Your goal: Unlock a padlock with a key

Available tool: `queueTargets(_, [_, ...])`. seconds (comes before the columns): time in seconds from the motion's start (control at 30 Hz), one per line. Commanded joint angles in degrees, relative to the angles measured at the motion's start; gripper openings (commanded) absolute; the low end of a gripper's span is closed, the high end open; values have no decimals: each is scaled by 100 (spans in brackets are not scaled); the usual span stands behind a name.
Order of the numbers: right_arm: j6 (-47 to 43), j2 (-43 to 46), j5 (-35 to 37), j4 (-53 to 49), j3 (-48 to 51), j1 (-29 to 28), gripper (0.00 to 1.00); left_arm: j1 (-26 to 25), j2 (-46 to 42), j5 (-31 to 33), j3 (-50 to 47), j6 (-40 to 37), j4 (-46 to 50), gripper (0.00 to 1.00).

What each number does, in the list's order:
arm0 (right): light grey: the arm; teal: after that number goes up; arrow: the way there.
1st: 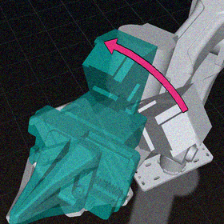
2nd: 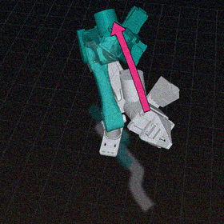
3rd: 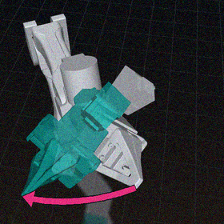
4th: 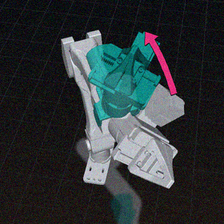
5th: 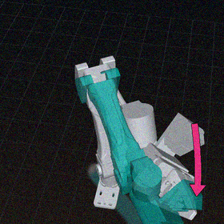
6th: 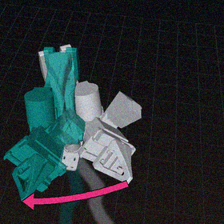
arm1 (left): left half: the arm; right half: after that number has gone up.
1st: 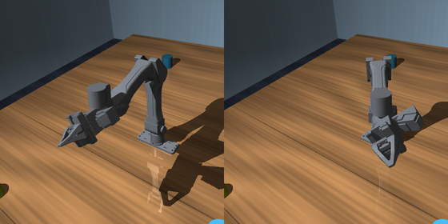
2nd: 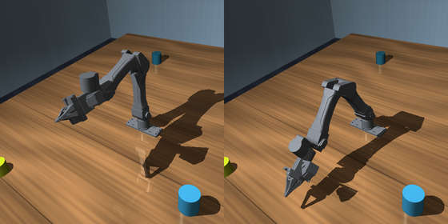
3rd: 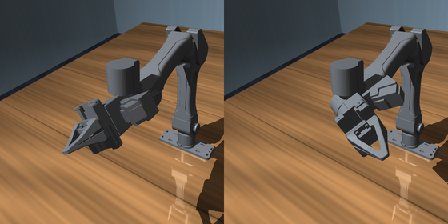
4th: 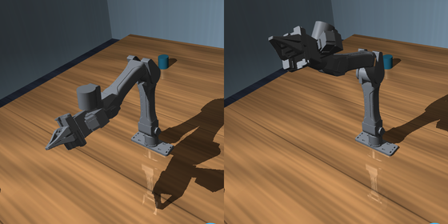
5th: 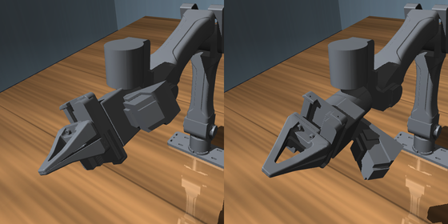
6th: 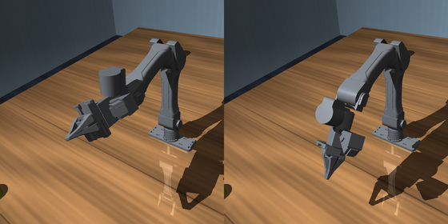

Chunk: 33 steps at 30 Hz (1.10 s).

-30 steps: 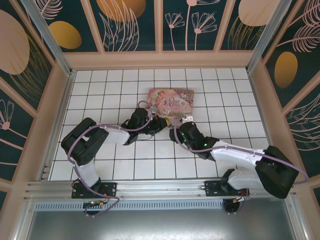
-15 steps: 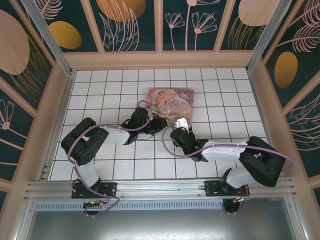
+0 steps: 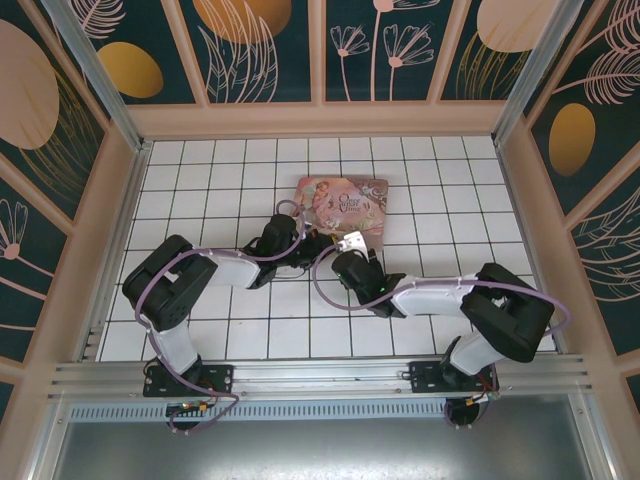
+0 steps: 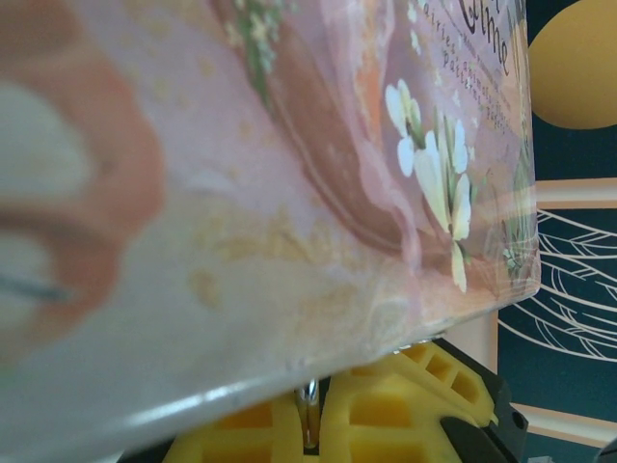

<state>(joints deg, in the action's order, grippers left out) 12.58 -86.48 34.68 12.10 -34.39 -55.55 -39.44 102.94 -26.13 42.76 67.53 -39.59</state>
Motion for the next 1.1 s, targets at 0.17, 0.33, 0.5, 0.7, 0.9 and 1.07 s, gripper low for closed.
queueTargets(0.17, [-157,-56,-74,117,-226,299,44,-30,33,-123,122,30,-304,0])
queueTargets(0.33, [-284,112,-519,185,-252,437,23,-36,32,-146,122,15,-312,0])
queueTargets(0.5, [-300,361,-1545,308,-239,630,0,-36,36,-147,88,0,-312,0])
queueTargets(0.7, [69,676,-3511,680,-33,1206,1,-29,51,-114,15,0,-348,0])
queueTargets(0.9, [430,1119,-3840,665,334,1307,49,-35,51,-106,17,-17,-338,0])
queueTargets(1.07, [1226,1851,-3804,1169,1145,1482,57,-35,-10,-77,-7,-170,-218,0])
